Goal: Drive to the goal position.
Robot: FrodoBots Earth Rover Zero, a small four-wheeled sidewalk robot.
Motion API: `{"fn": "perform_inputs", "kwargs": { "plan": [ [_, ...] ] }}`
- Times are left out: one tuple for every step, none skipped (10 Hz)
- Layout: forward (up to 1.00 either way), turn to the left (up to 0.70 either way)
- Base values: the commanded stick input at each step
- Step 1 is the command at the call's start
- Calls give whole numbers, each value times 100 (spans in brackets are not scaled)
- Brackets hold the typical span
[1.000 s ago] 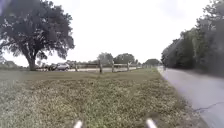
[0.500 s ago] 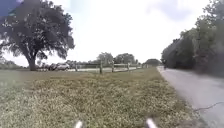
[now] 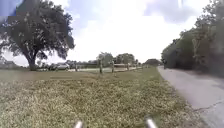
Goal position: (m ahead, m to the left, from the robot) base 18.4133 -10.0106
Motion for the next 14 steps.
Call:
{"fn": "perform_inputs", "kwargs": {
  "plan": [
    [6, 1],
    [6, 1],
    [6, 1],
    [6, 1],
    [6, 1],
    [6, 1],
    [6, 1],
    [6, 1],
    [6, 1],
    [6, 1],
    [6, 1],
    [6, 1],
    [6, 1],
    [6, 1]
  ]
}}
